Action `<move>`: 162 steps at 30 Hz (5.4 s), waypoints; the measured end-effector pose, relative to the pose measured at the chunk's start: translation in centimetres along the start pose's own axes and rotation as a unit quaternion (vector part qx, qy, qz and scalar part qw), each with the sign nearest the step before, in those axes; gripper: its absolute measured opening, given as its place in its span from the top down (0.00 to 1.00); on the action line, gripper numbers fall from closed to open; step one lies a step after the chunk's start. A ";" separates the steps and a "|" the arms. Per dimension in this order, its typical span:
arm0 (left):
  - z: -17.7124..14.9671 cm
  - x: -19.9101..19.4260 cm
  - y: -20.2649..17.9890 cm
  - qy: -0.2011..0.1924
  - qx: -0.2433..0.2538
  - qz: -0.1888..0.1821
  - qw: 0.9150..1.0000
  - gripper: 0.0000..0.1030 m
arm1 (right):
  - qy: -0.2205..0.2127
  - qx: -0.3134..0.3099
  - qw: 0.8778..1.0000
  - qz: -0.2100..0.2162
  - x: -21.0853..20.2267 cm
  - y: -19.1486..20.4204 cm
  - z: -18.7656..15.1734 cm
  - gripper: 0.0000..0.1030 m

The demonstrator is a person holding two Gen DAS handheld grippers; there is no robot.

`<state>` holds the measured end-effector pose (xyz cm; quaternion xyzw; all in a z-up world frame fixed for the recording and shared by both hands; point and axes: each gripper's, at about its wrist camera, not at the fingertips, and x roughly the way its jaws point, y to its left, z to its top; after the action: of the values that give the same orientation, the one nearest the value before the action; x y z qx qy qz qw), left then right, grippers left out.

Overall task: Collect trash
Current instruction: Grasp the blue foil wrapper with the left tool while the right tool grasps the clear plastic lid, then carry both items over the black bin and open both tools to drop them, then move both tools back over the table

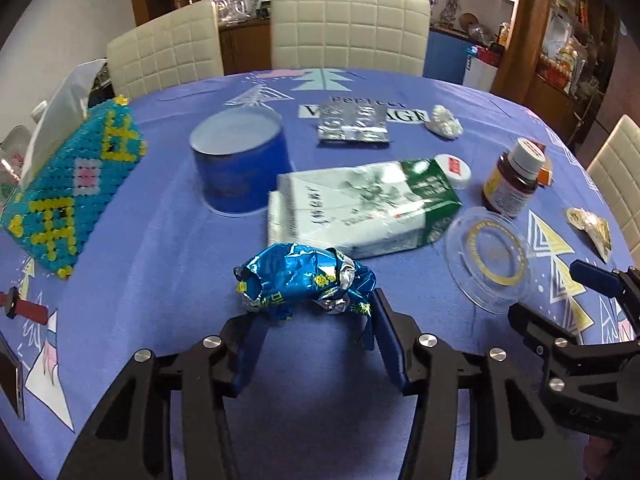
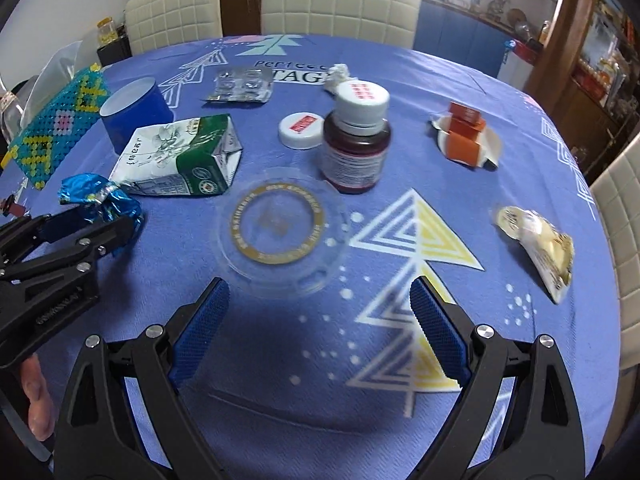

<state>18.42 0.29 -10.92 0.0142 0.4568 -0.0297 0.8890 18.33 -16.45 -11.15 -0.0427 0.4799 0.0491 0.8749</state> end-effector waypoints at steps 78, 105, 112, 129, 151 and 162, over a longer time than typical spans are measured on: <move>-1.3 -3.7 -9.3 -0.021 0.081 0.000 0.997 0.52 | -0.017 0.028 0.998 -0.046 -3.8 -7.5 -5.3 0.17; -12.4 -13.1 -43.1 -0.043 0.305 -0.147 0.940 0.52 | -0.055 0.226 0.957 -0.172 -19.1 -31.2 -26.2 0.16; -14.9 -14.3 -50.5 -0.041 0.344 -0.178 0.921 0.52 | -0.040 0.276 0.935 -0.220 -20.8 -36.9 -31.8 0.16; -19.9 -15.9 -60.3 -0.028 0.408 -0.220 0.886 0.52 | -0.008 0.362 0.885 -0.291 -20.9 -43.8 -40.6 0.03; -22.0 -18.4 -63.7 -0.033 0.411 -0.257 0.874 0.22 | 0.000 0.413 0.854 -0.317 -23.0 -45.1 -45.2 0.03; -17.0 -16.6 -56.9 -0.038 0.353 -0.215 0.910 0.22 | -0.033 0.354 0.897 -0.263 -21.6 -40.5 -37.8 0.03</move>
<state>-8.73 -54.93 -7.22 0.2274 0.3745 -0.3803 0.8145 -19.66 -62.14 -12.08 0.1467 0.4075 -0.3544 0.8288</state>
